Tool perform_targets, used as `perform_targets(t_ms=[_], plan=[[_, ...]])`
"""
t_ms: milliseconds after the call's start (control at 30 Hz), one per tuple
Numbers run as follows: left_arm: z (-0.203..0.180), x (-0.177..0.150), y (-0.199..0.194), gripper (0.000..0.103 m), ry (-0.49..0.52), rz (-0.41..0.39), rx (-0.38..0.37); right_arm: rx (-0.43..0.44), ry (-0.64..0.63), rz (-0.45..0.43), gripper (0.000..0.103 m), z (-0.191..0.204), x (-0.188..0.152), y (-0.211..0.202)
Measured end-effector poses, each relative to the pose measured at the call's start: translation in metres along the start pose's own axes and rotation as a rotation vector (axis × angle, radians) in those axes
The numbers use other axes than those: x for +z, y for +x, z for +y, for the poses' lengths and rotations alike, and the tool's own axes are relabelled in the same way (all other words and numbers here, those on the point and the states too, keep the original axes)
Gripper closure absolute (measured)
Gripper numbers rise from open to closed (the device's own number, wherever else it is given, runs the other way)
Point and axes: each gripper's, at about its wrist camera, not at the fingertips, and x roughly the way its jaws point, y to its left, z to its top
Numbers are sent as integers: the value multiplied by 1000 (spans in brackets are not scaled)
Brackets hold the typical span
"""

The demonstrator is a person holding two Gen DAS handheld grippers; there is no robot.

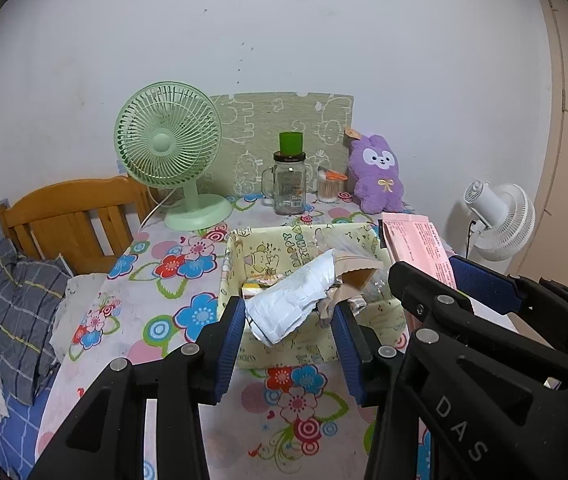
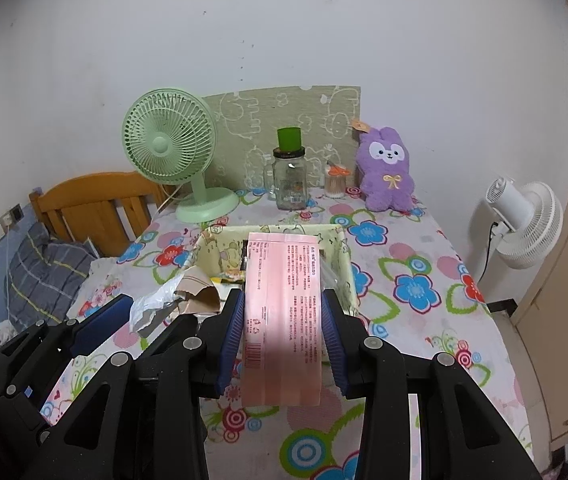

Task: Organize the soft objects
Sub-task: 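Lift the white roll with the left tool while the right tool lifts the pink card, then open the left tool over the box while the right tool releases the pink card inside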

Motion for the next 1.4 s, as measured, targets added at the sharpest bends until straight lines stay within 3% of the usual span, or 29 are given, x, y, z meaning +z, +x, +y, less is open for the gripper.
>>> perform_targets(t_ms=[700, 1400], plan=[[2, 25, 49, 57, -1, 21, -7, -8, 9, 20, 61, -9, 28, 51], [1, 35, 102, 56, -3, 67, -15, 40, 11, 59, 61, -21, 37, 108]])
